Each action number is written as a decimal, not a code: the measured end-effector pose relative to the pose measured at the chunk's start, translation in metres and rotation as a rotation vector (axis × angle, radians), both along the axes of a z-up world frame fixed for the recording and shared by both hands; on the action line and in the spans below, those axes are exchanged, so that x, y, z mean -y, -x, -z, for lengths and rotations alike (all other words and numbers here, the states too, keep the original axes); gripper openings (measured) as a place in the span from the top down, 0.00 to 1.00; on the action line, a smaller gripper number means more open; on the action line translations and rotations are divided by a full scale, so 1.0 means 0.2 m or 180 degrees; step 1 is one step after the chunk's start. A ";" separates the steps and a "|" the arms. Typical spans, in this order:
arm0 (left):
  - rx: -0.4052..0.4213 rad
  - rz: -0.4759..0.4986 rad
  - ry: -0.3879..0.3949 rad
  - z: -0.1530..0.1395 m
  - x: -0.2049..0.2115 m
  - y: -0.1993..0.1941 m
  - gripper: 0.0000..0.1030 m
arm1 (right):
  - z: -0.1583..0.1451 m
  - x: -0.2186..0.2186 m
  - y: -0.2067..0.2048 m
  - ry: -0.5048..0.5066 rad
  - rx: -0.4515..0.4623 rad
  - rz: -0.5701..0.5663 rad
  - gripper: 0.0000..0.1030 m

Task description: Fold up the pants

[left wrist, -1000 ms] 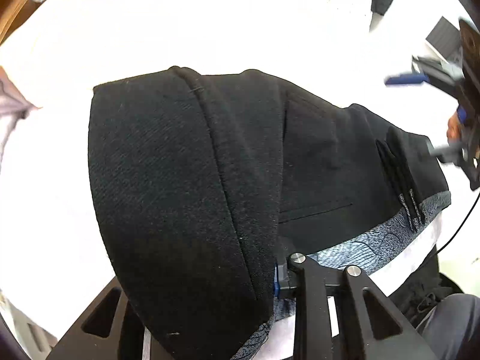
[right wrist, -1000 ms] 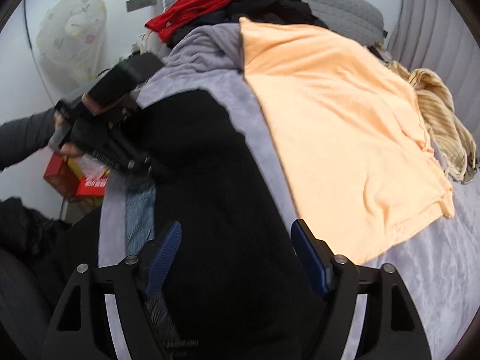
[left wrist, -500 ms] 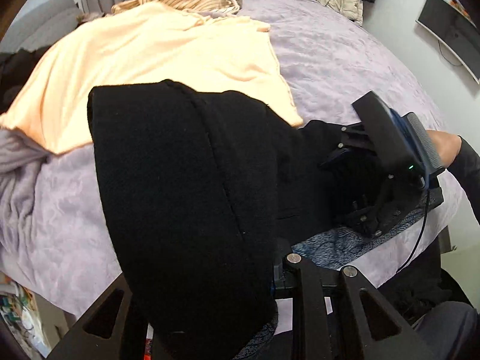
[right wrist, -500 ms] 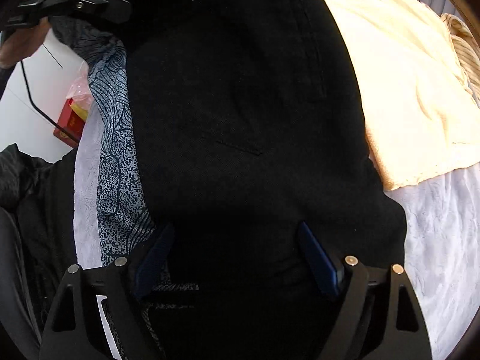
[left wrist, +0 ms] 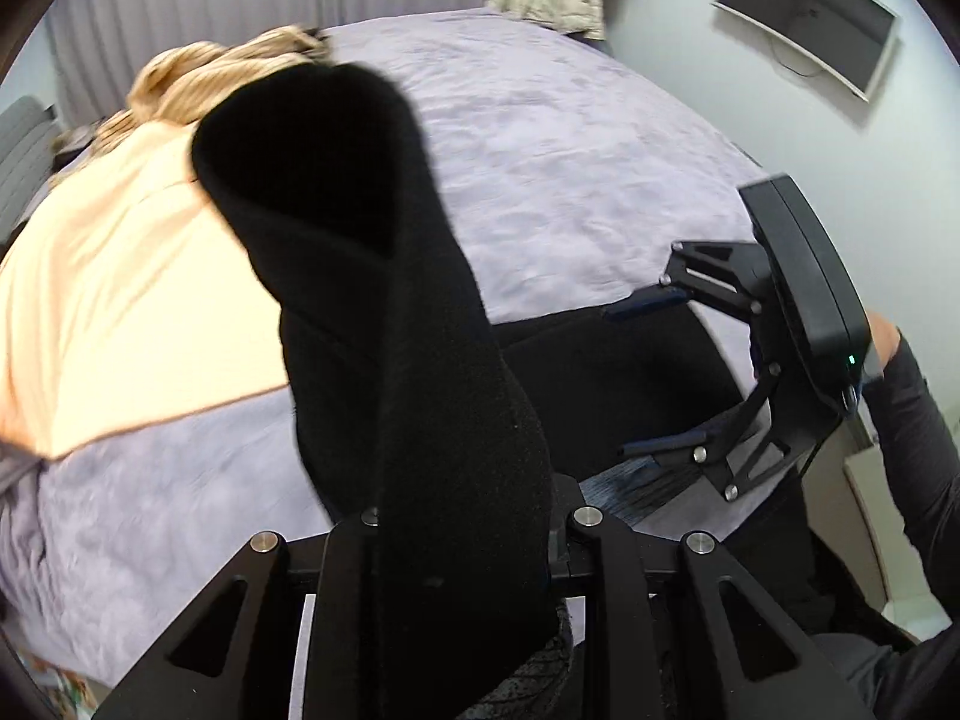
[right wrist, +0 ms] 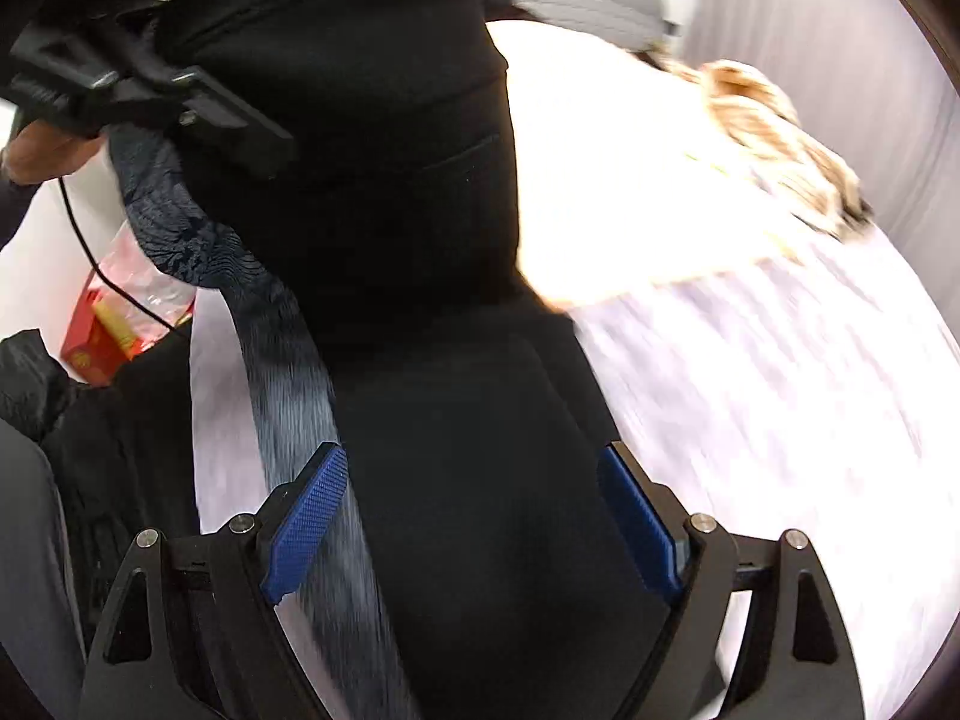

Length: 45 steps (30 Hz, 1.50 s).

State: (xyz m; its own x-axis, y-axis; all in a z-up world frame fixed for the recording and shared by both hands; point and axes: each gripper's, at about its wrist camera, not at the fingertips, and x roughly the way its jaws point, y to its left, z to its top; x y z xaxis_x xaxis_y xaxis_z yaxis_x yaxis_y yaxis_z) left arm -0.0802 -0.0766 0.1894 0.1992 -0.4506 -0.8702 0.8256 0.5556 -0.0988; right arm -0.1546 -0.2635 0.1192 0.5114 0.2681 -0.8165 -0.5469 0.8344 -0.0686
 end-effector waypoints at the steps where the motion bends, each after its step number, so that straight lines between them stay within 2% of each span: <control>1: 0.0001 0.0081 0.0005 0.00 0.07 0.02 0.75 | -0.01 0.05 0.06 -0.0025 0.0013 0.0100 0.14; 4: -0.0052 0.0274 -0.0061 0.06 0.28 0.08 0.75 | 0.01 0.20 0.25 0.0026 0.0059 0.0441 0.14; 8: -0.0206 0.0467 -0.0246 0.23 0.56 0.17 0.75 | 0.04 0.37 0.43 -0.0072 0.0081 0.0858 0.14; 12: -0.0400 0.0377 -0.0515 0.48 0.71 0.16 0.75 | 0.07 0.47 0.54 -0.0231 0.0080 0.1148 0.14; 14: -0.0473 0.0334 -0.0511 0.54 0.75 0.17 0.72 | 0.09 0.48 0.57 -0.0313 0.0082 0.1197 0.14; 16: -0.0455 0.0360 -0.0465 0.54 0.80 0.19 0.59 | 0.10 0.47 0.56 -0.0389 0.0093 0.1179 0.14; 17: -0.0502 0.0398 -0.0450 0.52 0.80 0.20 0.46 | 0.10 0.46 0.54 -0.0406 0.0099 0.1165 0.14; 18: -0.0560 0.0453 -0.0438 0.51 0.78 0.18 0.41 | 0.10 0.45 0.54 -0.0420 0.0117 0.1155 0.14; 22: -0.0592 0.0631 -0.0456 0.41 0.74 0.19 0.41 | 0.08 0.40 0.56 -0.0702 0.0192 0.1034 0.14; 24: -0.0788 0.0695 -0.0335 0.39 0.71 0.16 0.41 | 0.11 0.37 0.56 -0.0948 0.0171 0.0959 0.09; 25: -0.0918 0.0743 -0.0262 0.37 0.77 0.20 0.41 | 0.13 0.36 0.56 -0.1027 0.0163 0.0929 0.08; 26: -0.0968 0.0789 -0.0184 0.35 0.76 0.23 0.41 | 0.13 0.34 0.56 -0.1063 0.0179 0.0913 0.06; 27: -0.0900 0.0778 -0.0113 0.33 0.73 0.22 0.39 | 0.12 0.33 0.56 -0.1095 0.0197 0.0902 0.05; 28: -0.0817 0.0687 -0.0072 0.31 0.69 0.23 0.33 | 0.13 0.31 0.55 -0.1121 0.0196 0.0905 0.05; 29: -0.0789 0.0555 -0.0009 0.31 0.65 0.21 0.17 | 0.14 0.30 0.54 -0.1151 0.0185 0.0931 0.05; 30: -0.0781 0.0431 0.0121 0.30 0.60 0.19 0.11 | 0.13 0.31 0.54 -0.1193 0.0172 0.0963 0.05; 31: -0.0729 0.0327 0.0232 0.28 0.55 0.16 0.11 | 0.13 0.32 0.53 -0.1277 0.0155 0.0985 0.05; 34: -0.0471 -0.0053 0.0190 0.32 0.44 0.07 0.11 | 0.12 0.39 0.53 -0.1631 0.0056 0.1022 0.04; 37: -0.0256 -0.0455 -0.0139 0.45 0.38 -0.02 0.11 | 0.14 0.47 0.47 -0.1958 -0.0057 0.1183 0.00; 39: -0.0056 -0.0588 -0.0372 0.56 0.37 -0.05 0.00 | 0.16 0.51 0.39 -0.2076 -0.0172 0.1393 0.00; 40: -0.0087 -0.0601 -0.0341 0.60 0.36 -0.05 0.00 | 0.18 0.52 0.37 -0.2057 -0.0265 0.1543 0.00; 41: -0.0151 -0.0627 -0.0288 0.61 0.34 -0.07 0.00 | 0.20 0.52 0.32 -0.1986 -0.0347 0.1643 0.06; 42: -0.0182 -0.0678 -0.0234 0.62 0.33 -0.07 0.00 | 0.21 0.50 0.28 -0.1830 -0.0409 0.1658 0.44; 43: -0.0183 -0.0716 -0.0193 0.61 0.33 -0.07 0.00 | 0.22 0.46 0.24 -0.1613 -0.0452 0.1626 0.70; 45: -0.0164 -0.0750 -0.0186 0.58 0.33 -0.07 0.00 | 0.18 0.40 0.21 -0.1371 -0.0454 0.1683 0.81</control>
